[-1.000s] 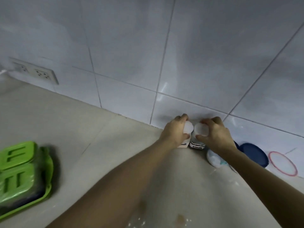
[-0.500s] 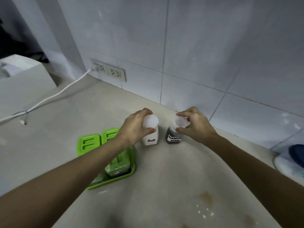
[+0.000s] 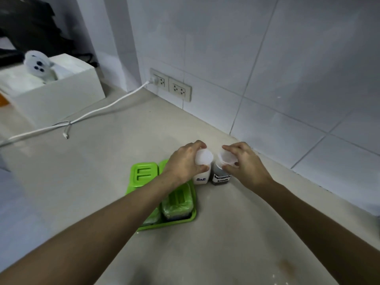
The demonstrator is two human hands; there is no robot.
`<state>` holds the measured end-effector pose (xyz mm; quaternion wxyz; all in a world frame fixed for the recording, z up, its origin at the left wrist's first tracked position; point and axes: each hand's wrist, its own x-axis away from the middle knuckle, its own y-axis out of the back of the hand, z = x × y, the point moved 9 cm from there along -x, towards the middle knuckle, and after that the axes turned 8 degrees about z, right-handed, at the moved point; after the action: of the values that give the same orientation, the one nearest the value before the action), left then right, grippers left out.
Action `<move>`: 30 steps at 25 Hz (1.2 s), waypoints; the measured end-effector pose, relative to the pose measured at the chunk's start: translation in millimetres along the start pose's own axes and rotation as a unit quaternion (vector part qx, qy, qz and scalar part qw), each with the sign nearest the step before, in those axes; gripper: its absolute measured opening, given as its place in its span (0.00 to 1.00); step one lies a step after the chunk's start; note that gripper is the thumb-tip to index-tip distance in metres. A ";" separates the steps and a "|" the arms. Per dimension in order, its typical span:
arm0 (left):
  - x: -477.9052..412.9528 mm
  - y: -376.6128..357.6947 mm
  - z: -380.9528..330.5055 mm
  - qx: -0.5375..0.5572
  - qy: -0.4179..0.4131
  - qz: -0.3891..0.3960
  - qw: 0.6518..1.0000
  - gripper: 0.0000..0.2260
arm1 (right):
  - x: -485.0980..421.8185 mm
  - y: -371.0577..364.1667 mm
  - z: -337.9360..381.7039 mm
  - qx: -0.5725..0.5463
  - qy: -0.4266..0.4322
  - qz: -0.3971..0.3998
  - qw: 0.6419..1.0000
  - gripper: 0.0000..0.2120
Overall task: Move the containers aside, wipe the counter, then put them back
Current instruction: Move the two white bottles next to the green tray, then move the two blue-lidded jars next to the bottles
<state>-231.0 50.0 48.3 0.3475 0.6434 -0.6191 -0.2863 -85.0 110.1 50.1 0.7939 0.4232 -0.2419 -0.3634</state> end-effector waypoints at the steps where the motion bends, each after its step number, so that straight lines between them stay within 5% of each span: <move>1: 0.3 -0.7 0.0 -0.005 0.005 0.008 1.000 0.28 | 5.5 0.5 -2.4 0.004 0.008 0.002 1.000 0.31; 3: 4.6 6.7 -10.1 -0.034 -0.006 -0.020 0.999 0.28 | 23.5 2.2 -11.1 0.016 0.016 -0.001 1.000 0.34; 6: 20.4 8.4 -79.7 -0.178 -0.147 -0.110 0.967 0.21 | 75.7 15.4 -53.5 0.049 -0.025 -0.008 0.998 0.31; 10: 33.8 -71.8 -168.0 -0.203 -0.288 -0.040 0.935 0.15 | 185.0 63.1 -153.6 0.065 -0.134 -0.086 0.985 0.25; 15: 25.8 -192.2 -265.1 -0.111 -0.259 0.065 0.957 0.16 | 329.2 156.5 -280.1 0.090 -0.251 -0.206 0.941 0.23; 21: -22.7 -302.6 -388.0 0.162 -0.083 0.180 0.967 0.34 | 378.6 203.4 -388.4 0.105 -0.362 -0.097 0.921 0.33; 26: -49.7 -361.2 -438.6 0.042 -0.082 0.174 0.980 0.39 | 346.6 202.2 -398.8 0.160 -0.326 -0.004 0.932 0.35; 30: -46.7 -364.0 -442.4 -0.025 -0.114 0.157 0.981 0.32 | 341.4 198.8 -400.5 0.223 -0.342 -0.049 0.912 0.35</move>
<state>336.7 134.5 16.5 0.3310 0.4927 -0.7405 -0.3153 477.3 117.0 34.6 0.5287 0.4509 -0.5522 -0.4607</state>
